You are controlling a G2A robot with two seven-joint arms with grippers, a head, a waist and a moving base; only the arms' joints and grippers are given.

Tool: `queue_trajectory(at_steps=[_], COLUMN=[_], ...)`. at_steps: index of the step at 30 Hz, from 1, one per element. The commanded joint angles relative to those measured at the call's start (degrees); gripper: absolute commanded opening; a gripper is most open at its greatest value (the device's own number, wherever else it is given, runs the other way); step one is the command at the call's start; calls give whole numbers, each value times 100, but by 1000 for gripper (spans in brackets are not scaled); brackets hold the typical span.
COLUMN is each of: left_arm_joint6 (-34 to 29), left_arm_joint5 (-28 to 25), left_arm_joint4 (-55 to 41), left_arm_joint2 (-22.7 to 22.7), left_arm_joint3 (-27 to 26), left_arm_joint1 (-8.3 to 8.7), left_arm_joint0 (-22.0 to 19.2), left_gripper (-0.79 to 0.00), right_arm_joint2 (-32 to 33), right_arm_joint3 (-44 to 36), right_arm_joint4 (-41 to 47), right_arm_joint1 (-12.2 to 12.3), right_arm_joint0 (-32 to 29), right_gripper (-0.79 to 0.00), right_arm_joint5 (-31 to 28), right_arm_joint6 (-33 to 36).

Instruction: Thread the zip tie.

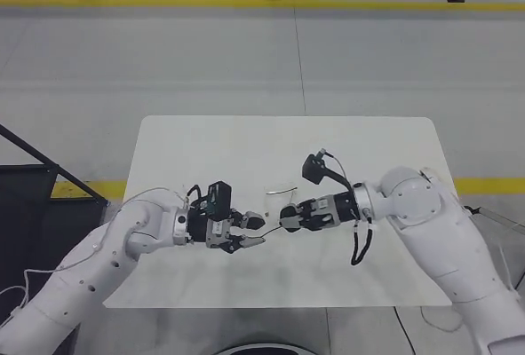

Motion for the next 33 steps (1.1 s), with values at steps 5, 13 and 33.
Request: queue_trajectory(at_steps=[5, 13, 33], left_arm_joint6=[254, 320, 413], left_arm_joint5=[0, 0, 0], left_arm_joint4=[-33, -29, -27], left_arm_joint2=[227, 465, 771], left_arm_joint3=[237, 402, 612], left_arm_joint1=[-34, -105, -196], left_arm_joint0=[-197, -386, -640], left_gripper=[-471, -486, -785], right_arm_joint2=[-67, -151, -305], right_arm_joint3=[-4, -53, -24], right_arm_joint4=[-53, -150, -236], right_arm_joint1=[-10, -21, -43], right_arm_joint0=[31, 53, 153], right_gripper=[-785, -785, -785], right_arm_joint5=[-26, -36, 61], right_arm_joint6=[-73, -170, -235])
